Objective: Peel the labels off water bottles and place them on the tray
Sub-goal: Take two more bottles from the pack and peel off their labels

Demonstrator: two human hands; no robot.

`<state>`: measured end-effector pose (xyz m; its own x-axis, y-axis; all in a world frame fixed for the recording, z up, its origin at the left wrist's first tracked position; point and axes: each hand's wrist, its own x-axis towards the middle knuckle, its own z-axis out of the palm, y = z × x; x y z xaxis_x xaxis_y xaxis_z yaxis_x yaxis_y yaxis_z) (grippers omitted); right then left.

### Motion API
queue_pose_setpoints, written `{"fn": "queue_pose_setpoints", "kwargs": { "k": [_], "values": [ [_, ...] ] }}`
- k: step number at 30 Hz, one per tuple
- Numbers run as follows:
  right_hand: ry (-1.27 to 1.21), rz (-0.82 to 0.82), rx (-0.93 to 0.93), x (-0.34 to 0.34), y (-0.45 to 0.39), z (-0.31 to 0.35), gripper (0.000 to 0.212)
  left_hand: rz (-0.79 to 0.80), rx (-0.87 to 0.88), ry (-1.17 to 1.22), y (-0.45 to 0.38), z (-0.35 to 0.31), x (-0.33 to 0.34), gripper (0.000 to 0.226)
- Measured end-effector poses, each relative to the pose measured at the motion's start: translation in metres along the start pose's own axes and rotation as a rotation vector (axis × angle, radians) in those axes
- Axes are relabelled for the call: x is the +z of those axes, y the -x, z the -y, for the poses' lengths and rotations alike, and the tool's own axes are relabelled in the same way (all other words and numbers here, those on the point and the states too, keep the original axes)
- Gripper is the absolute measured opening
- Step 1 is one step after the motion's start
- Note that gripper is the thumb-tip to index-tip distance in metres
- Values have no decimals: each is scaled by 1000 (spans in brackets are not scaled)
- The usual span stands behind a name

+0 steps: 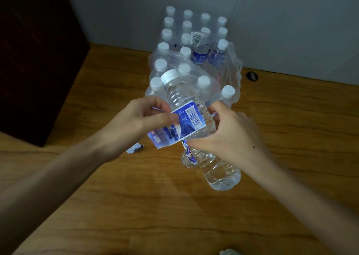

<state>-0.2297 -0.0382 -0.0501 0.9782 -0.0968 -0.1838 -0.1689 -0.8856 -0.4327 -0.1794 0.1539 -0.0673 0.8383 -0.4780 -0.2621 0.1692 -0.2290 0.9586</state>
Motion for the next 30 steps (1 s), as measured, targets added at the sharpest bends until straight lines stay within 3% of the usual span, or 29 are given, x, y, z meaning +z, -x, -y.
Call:
{"fn": "queue_pose_setpoints", "kwargs": {
  "k": [6, 10, 16, 20, 23, 26, 30],
  "values": [
    [118, -60, -44, 2, 0, 3, 60, -86, 137, -216, 7, -8, 23, 47],
    [106, -49, -46, 0, -1, 5, 59, -165, 267, -262, 7, 1, 25, 34],
    [-73, -5, -6, -2, -1, 3, 59, -80, 407, -232, 15, 1, 25, 40],
    [-206, 12, 42, -1, -2, -4, 58, -147, 312, -116, 22, 12, 12, 17],
    [-321, 5, 57, 0, -3, -8, 63, -259, 121, -244, 17, 45, -9, 7],
    [-405, -5, 46, 4, -2, -7, 68, -307, -38, -450, 1, 72, -26, 18],
    [-444, -15, 21, 11, -2, -2, 73, -316, -60, -648, -18, 86, -32, 35]
  ]
}}
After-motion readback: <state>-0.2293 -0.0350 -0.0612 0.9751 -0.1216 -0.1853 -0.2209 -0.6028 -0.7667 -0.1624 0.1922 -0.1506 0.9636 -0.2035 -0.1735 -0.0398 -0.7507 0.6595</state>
